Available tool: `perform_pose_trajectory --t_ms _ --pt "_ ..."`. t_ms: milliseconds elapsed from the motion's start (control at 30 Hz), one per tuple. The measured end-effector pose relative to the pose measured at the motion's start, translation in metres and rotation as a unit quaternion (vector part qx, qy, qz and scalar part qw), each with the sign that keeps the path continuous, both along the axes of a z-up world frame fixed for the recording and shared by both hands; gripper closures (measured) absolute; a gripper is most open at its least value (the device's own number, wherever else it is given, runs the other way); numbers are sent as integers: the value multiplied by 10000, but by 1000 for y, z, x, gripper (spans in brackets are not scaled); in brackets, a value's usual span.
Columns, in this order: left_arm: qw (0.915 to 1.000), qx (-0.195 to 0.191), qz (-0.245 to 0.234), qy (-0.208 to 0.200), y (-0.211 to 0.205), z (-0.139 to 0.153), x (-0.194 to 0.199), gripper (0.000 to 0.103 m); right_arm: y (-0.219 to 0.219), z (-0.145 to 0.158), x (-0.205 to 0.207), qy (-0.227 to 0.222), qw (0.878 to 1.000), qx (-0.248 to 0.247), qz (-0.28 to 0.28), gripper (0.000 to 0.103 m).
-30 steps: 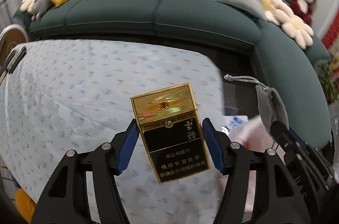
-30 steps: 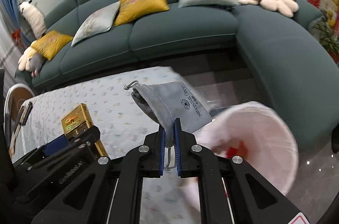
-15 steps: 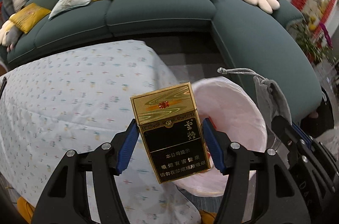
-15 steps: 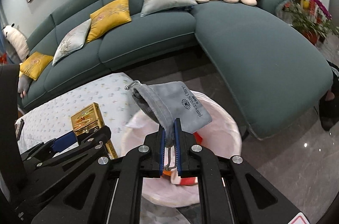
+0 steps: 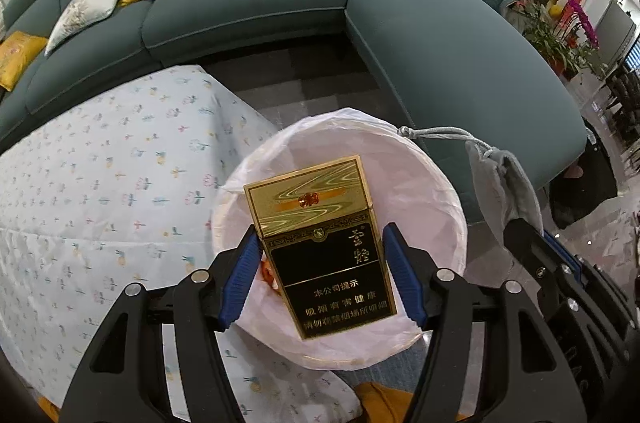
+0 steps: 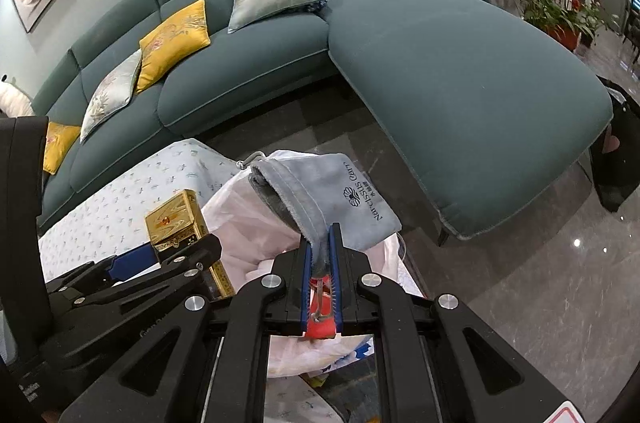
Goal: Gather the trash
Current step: 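Carry the gold box and grey pouch over the wastebasket with both grippers, then open both grippers over the wastebasket, dropping the gold box and pouch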
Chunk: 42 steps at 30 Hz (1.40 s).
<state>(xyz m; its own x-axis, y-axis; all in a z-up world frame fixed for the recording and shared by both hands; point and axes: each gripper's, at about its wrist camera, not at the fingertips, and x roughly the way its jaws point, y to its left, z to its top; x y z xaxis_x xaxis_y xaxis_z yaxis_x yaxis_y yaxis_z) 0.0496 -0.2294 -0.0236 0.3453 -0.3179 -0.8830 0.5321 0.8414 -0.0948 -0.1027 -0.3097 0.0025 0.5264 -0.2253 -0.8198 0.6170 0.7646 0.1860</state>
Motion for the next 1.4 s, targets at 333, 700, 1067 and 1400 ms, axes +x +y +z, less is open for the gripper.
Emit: perform_pose_trajectory --t_ms 333,700,1067,1400 --pt "9998 -94 107 -119 8 5 7 31 7 -5 11 2 10000 51 77 95" --pt "9991 -95 400 -94 34 6 20 31 19 -2 24 -13 9997 41 256 94" --pt "9982 16 580 -158 48 5 25 28 28 -1 35 -9 9992 -13 389 82" --pt "9972 53 700 -238 65 6 25 28 38 3 38 83 9987 -177 470 60"
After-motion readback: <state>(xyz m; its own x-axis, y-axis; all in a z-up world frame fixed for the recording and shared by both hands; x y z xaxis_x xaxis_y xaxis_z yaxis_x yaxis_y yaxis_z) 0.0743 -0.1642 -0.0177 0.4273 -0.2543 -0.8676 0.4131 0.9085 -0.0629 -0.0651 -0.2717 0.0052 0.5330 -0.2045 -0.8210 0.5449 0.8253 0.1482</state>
